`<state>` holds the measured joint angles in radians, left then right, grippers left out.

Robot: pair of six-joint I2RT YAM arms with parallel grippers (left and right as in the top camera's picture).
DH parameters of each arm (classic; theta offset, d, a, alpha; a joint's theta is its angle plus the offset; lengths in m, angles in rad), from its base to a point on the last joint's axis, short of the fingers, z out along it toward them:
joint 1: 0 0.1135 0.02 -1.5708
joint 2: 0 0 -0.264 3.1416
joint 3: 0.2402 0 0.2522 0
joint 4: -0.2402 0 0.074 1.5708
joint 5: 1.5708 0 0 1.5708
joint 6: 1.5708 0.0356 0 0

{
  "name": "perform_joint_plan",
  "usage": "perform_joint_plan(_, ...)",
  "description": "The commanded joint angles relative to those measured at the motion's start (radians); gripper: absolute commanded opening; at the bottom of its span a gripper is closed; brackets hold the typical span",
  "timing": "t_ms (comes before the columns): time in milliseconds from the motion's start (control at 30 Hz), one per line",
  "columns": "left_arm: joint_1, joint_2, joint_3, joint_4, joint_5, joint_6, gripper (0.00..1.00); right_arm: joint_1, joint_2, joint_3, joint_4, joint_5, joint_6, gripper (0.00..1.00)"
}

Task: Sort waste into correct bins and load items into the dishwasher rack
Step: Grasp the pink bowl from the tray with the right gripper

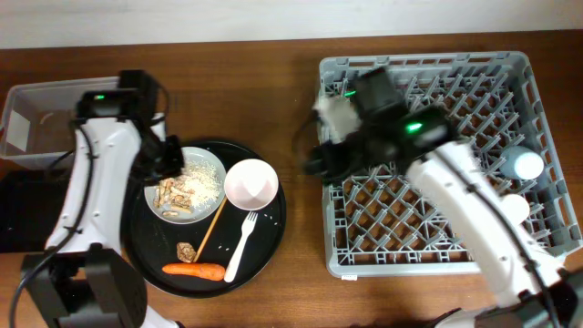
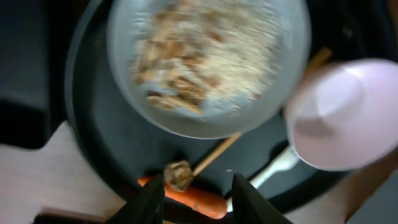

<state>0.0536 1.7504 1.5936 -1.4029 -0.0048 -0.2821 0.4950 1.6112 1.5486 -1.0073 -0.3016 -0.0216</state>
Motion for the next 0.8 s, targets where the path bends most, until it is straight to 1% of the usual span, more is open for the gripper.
perform_joint_plan(0, 0.124, 0.002, 0.004, -0.016, -0.017, -0.074, 0.45, 0.121, 0.103, 0.013, 0.085, 0.168, 0.136, 0.75)
perform_joint_plan(33, 0.164, 0.002, 0.004, -0.02, -0.002, -0.074, 0.5, 0.156, 0.17, 0.013, 0.136, 0.168, 0.139, 0.71)
perform_joint_plan(67, 0.187, 0.002, 0.004, -0.02, 0.009, -0.074, 0.55, 0.167, 0.202, 0.013, 0.157, 0.17, 0.152, 0.7)
perform_joint_plan(167, 0.213, 0.002, 0.004, -0.02, 0.009, -0.073, 0.55, 0.187, 0.341, 0.013, 0.22, 0.262, 0.261, 0.65)
perform_joint_plan(233, 0.213, 0.002, 0.004, -0.019, 0.008, -0.073, 0.56, 0.187, 0.402, 0.013, 0.246, 0.257, 0.275, 0.57)
perform_joint_plan(300, 0.213, 0.002, 0.004, -0.016, 0.008, -0.073, 0.56, 0.187, 0.447, 0.013, 0.26, 0.254, 0.294, 0.46)
perform_joint_plan(333, 0.213, 0.002, 0.004, -0.016, 0.008, -0.073, 0.56, 0.187, 0.457, 0.013, 0.264, 0.253, 0.298, 0.38)
perform_joint_plan(367, 0.213, 0.002, 0.004, -0.016, 0.008, -0.073, 0.56, 0.187, 0.462, 0.013, 0.265, 0.254, 0.31, 0.33)
perform_joint_plan(467, 0.213, 0.002, 0.004, -0.016, 0.008, -0.073, 0.56, 0.187, 0.475, 0.009, 0.268, 0.253, 0.319, 0.32)
perform_joint_plan(533, 0.213, 0.002, 0.004, -0.013, 0.008, -0.073, 0.57, 0.187, 0.478, 0.005, 0.268, 0.249, 0.319, 0.29)
perform_joint_plan(567, 0.213, 0.002, 0.004, -0.012, 0.008, -0.073, 0.57, 0.187, 0.478, 0.005, 0.271, 0.248, 0.319, 0.22)
perform_joint_plan(600, 0.213, 0.002, 0.004, -0.012, 0.008, -0.073, 0.57, 0.187, 0.478, 0.006, 0.275, 0.238, 0.319, 0.18)
perform_joint_plan(633, 0.213, 0.002, 0.004, -0.012, 0.008, -0.073, 0.57, 0.187, 0.478, 0.005, 0.278, 0.225, 0.319, 0.15)
perform_joint_plan(700, 0.213, 0.002, 0.004, -0.013, 0.008, -0.073, 0.57, 0.187, 0.478, 0.006, 0.297, 0.172, 0.319, 0.12)
perform_joint_plan(767, 0.213, 0.002, 0.004, -0.013, 0.009, -0.073, 0.57, 0.187, 0.477, 0.006, 0.297, 0.166, 0.319, 0.04)
